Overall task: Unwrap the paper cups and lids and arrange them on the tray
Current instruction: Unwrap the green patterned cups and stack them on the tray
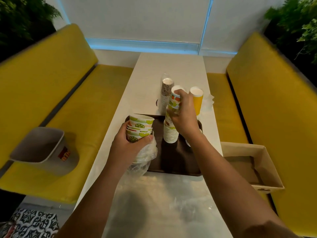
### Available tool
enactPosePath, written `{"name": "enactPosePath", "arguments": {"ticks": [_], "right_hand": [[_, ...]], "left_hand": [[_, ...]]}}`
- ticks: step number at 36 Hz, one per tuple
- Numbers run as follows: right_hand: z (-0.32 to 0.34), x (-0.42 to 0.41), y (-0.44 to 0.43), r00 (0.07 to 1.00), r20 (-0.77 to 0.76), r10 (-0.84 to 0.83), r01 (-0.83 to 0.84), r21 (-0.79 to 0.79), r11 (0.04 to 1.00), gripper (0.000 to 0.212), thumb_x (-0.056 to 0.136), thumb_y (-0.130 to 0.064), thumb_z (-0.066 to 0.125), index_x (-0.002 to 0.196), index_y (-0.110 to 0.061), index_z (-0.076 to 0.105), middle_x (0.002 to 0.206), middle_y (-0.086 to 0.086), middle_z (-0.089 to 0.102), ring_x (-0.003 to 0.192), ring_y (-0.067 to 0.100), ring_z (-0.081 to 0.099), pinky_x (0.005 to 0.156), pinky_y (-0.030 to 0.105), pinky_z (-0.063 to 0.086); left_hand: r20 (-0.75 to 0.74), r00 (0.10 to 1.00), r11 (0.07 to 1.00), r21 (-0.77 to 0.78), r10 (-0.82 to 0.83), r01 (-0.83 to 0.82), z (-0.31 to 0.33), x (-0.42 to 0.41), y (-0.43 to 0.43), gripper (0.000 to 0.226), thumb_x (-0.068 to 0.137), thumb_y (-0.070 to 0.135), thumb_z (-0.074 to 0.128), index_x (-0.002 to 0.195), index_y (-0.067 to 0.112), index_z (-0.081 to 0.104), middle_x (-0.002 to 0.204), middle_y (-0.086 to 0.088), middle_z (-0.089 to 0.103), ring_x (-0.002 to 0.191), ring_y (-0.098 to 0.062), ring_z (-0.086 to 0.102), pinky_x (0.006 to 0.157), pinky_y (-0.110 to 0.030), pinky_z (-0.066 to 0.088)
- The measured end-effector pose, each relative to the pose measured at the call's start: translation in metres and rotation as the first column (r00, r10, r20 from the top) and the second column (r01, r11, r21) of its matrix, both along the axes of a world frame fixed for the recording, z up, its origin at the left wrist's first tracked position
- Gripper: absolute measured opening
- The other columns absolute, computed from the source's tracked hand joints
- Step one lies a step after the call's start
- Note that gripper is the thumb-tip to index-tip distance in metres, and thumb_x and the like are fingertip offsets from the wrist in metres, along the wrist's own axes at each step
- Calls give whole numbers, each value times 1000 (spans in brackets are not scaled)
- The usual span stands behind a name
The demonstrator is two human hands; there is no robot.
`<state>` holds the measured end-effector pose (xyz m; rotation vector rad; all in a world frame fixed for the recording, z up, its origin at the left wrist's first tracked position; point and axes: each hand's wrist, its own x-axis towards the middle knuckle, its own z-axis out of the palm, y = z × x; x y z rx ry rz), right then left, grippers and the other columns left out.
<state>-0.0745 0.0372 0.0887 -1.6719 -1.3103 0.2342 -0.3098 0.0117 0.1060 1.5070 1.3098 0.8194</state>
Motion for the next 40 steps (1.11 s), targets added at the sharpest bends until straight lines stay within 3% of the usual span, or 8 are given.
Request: {"name": "enactPosePath", "arguments": {"ticks": [6,12,16,20,24,30,34,40], "right_hand": [[-33,-8,6,990,142,-5,42,-260,965,50,93,-14,75,135,-16,47,132,12,52,112,30,58,85,32,46],[-19,-15,1,970,235,-58,86,-109,990,29,93,-23,73,115,-17,56,154,13,40,138,35,41,107,46,49],[18,-34,-22,974,116,193,-204,90,975,29,97,-41,64,116,-19,65,142,6,50,136,22,46,110,42,45],[38,-45,-35,852,73,518,-515,-52,855,35,99,-41,64,118,-12,74,132,6,57,123,12,56,103,29,48],[37,-38,-39,792,56,608,-600,-116,792,29,104,-28,65,126,-12,75,130,3,59,118,10,58,99,32,53],[41,-29,-48,777,-53,627,-630,-71,774,26,106,-22,63,126,-11,75,139,4,53,125,16,58,101,38,56],[45,-24,-54,768,-127,627,-636,-42,770,24,106,-19,61,117,-3,76,144,3,52,123,16,61,101,41,56],[49,-10,-57,896,-76,438,-431,91,898,31,106,-26,55,115,-4,75,138,6,57,126,14,59,104,43,53]], "left_hand": [[9,1000,1000,-8,-20,20,-6,-6,12,80,62,60,87,133,34,60,118,15,72,108,-7,70,99,-47,59],[-10,999,999,-21,-41,40,-11,-7,18,83,62,66,85,135,38,57,123,16,70,113,-11,68,100,-47,58],[-20,997,997,-13,-72,72,-8,-2,15,78,67,61,87,135,39,56,121,16,70,112,-9,68,100,-42,58],[-40,992,993,2,-118,118,-5,7,11,70,77,44,89,137,40,55,121,17,68,112,-6,67,95,-29,56],[-50,990,991,21,-134,135,-2,13,6,82,66,61,86,139,42,54,122,17,69,114,-9,67,98,-37,58],[-79,988,989,60,-130,135,2,20,-2,85,63,69,81,139,43,52,121,18,68,112,-10,67,98,-43,59],[-79,988,988,77,-131,137,5,24,-8,76,74,52,89,141,41,53,121,16,69,111,-10,68,97,-40,60],[-84,989,985,112,-125,134,9,28,-19,75,73,51,90,139,41,55,118,18,71,104,0,69,89,-30,60]]}}
